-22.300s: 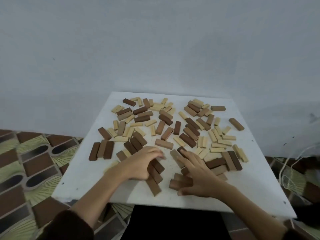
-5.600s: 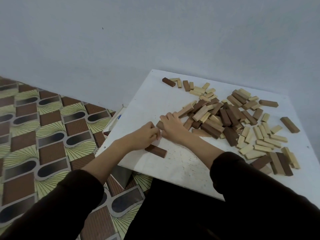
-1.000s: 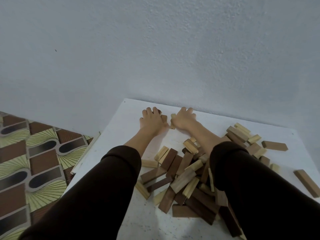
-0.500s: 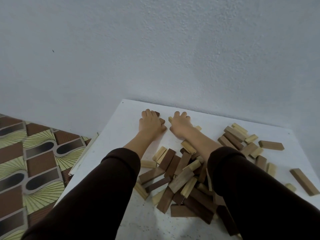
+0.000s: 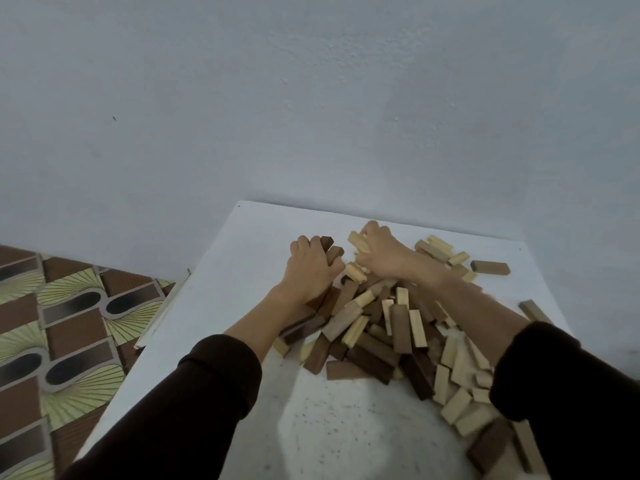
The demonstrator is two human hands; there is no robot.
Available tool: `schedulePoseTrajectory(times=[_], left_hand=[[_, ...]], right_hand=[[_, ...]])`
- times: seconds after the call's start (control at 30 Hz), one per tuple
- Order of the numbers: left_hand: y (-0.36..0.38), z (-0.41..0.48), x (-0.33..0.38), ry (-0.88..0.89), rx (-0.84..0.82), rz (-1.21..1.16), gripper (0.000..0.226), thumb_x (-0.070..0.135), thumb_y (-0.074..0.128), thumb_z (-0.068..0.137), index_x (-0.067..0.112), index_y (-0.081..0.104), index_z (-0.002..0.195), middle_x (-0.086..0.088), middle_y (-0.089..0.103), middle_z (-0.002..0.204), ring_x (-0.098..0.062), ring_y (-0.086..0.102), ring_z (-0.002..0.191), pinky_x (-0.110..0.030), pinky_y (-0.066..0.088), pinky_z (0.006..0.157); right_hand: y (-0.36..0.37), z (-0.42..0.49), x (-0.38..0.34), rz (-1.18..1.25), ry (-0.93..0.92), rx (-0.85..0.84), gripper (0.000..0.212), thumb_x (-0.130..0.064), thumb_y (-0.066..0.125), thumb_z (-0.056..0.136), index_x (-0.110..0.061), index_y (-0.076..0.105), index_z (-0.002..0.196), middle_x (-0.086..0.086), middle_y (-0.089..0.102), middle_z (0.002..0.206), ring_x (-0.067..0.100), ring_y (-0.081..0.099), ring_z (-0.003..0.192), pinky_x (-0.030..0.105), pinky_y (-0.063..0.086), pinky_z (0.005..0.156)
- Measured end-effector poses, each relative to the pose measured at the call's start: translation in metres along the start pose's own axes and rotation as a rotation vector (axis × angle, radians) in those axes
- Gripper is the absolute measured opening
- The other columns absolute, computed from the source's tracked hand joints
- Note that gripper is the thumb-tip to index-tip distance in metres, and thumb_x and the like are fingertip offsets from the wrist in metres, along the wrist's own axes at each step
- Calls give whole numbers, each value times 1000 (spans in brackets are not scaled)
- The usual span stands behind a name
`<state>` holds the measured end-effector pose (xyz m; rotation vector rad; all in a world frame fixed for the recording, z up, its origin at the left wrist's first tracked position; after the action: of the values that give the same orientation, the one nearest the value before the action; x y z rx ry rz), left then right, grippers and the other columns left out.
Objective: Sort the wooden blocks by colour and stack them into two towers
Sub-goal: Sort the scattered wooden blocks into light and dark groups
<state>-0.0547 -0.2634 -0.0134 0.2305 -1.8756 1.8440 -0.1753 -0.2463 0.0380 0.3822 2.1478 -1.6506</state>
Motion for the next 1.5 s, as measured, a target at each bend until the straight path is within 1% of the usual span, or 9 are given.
schedulePoseTrajectory(times=[0.13, 0.27, 0.43, 0.6, 0.7, 0.93, 1.2, 1.4, 1.5], left_hand=[[4, -36, 3, -43, -28, -34, 48, 40, 46, 94, 5, 44, 127, -13, 44, 124, -30, 35, 117, -38, 34, 97], [12, -55, 2, -27, -69, 63, 43, 45, 44, 95, 12, 48, 123, -12, 41, 127, -29, 34, 119, -41, 30, 100], [13, -65, 6, 19, -105, -154, 46, 37, 44, 98, 10, 42, 136, -14, 38, 138, -31, 32, 128, -43, 30, 105], [9, -64, 3, 8, -110, -270, 41, 25, 38, 100, 7, 42, 137, -14, 43, 139, -27, 36, 129, -38, 29, 107], [9, -63, 3, 28, -128, -248, 36, 23, 37, 100, 5, 49, 129, -15, 50, 132, -27, 42, 123, -34, 32, 101], [4, -65, 1, 21, -70, -253, 43, 23, 39, 101, 4, 41, 139, -13, 44, 141, -23, 39, 131, -29, 29, 106], [-15, -62, 7, 44, 31, -278, 43, 28, 37, 102, 9, 40, 140, -7, 41, 145, -21, 35, 134, -33, 29, 109], [-29, -43, 33, 147, 33, -246, 41, 24, 39, 101, 8, 42, 139, -7, 42, 142, -20, 37, 133, -36, 31, 110], [-31, -28, 59, 242, -10, -202, 41, 17, 43, 99, 8, 41, 139, -5, 41, 142, -19, 35, 133, -31, 30, 109]], right_hand=[[21, -33, -1, 13, -48, 2, 24, -17, 50, 90, -17, 42, 113, 5, 34, 109, 24, 40, 98, 27, 31, 62], [46, -51, -1, -141, -100, -15, 38, -17, 51, 92, -13, 39, 128, 12, 35, 130, 30, 34, 119, 37, 34, 92], [51, -62, -2, -223, -149, 73, 49, -32, 57, 92, -13, 39, 133, 9, 35, 135, 29, 33, 125, 40, 31, 102], [59, -68, 0, -350, -170, 89, 57, -44, 39, 98, -11, 29, 143, 6, 32, 147, 24, 26, 136, 40, 20, 111], [64, -71, 3, -448, -190, 127, 62, -50, 31, 98, -9, 24, 144, 7, 29, 150, 24, 24, 139, 42, 18, 112], [62, -72, 3, -433, -201, 225, 57, -52, 30, 97, -12, 32, 138, 5, 35, 146, 22, 30, 136, 40, 20, 109], [55, -77, 3, -397, -207, 218, 63, -54, 27, 97, -11, 27, 144, 5, 30, 150, 22, 23, 140, 46, 12, 114], [17, -82, 26, -219, -140, 258, 57, -46, 28, 100, -9, 31, 143, 8, 33, 149, 26, 27, 137, 40, 18, 112], [-9, -79, 59, -179, -45, 275, 42, -35, 36, 100, -11, 42, 134, 10, 39, 143, 28, 33, 132, 38, 28, 104]])
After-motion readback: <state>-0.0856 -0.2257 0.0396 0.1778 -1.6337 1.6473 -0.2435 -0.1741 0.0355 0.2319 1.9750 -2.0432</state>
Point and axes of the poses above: each hand's wrist, its own z-axis towards the middle knuckle, its own y-axis out of the palm, x = y × z, the point moved 7 cm from there along z, towards the middle knuckle
